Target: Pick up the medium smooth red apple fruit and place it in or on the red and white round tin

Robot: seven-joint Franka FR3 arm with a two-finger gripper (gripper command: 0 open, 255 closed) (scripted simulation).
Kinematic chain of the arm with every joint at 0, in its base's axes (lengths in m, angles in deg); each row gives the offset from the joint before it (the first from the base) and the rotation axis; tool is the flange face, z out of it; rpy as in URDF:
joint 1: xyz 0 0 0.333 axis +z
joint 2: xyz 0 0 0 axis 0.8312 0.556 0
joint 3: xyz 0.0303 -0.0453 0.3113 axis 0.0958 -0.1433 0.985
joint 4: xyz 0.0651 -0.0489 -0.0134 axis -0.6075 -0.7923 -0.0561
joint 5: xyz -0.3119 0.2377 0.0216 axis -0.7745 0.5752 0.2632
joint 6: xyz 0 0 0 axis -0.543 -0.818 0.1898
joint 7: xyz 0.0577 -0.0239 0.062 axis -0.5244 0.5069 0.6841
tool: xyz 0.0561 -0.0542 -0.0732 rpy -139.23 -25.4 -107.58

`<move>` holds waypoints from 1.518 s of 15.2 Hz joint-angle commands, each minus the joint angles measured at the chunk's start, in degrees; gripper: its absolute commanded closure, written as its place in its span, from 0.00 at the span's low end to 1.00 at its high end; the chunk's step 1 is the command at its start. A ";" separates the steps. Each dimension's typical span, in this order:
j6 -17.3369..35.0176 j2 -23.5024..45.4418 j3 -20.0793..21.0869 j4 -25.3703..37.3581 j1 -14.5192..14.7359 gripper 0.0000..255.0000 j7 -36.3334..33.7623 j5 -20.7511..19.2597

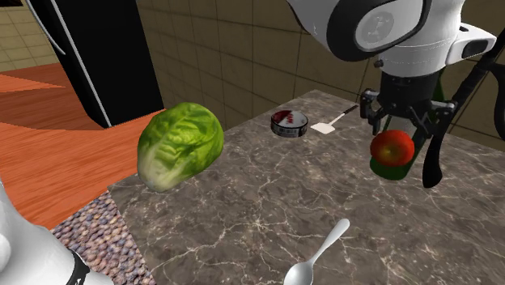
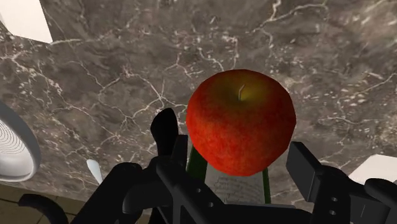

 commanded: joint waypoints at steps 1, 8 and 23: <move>-1.14 -0.76 -0.31 0.53 0.29 1.00 -0.67 -0.88; -1.65 -3.05 0.15 -0.21 4.92 1.00 -8.46 -5.61; -3.96 -1.29 4.78 3.89 18.07 1.00 -32.30 -14.96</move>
